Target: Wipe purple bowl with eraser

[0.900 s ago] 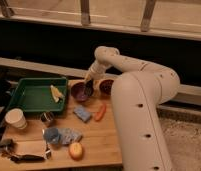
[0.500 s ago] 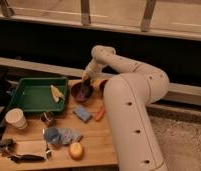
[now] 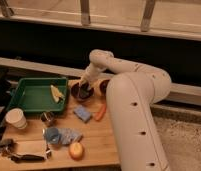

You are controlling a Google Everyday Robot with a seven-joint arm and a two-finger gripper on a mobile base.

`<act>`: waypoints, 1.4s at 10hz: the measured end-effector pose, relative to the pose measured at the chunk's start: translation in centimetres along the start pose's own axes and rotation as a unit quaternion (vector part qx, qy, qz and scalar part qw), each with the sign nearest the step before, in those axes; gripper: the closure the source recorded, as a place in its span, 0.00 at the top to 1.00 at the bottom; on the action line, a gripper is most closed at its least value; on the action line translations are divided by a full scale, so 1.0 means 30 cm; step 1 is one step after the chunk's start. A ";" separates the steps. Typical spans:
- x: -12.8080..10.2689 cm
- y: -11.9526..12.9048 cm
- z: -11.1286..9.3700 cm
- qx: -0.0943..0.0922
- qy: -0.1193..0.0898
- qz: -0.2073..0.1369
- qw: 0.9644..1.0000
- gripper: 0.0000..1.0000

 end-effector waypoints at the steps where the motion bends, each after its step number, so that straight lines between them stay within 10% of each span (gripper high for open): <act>1: -0.004 -0.017 -0.025 -0.001 -0.006 0.006 1.000 0.00; 5: -0.100 -0.020 -0.036 -0.013 -0.017 0.012 1.000 0.00; 9: -0.071 0.060 0.051 -0.048 0.019 -0.003 0.999 0.00; 14: -0.018 -0.001 -0.011 -0.009 0.009 0.000 1.000 0.00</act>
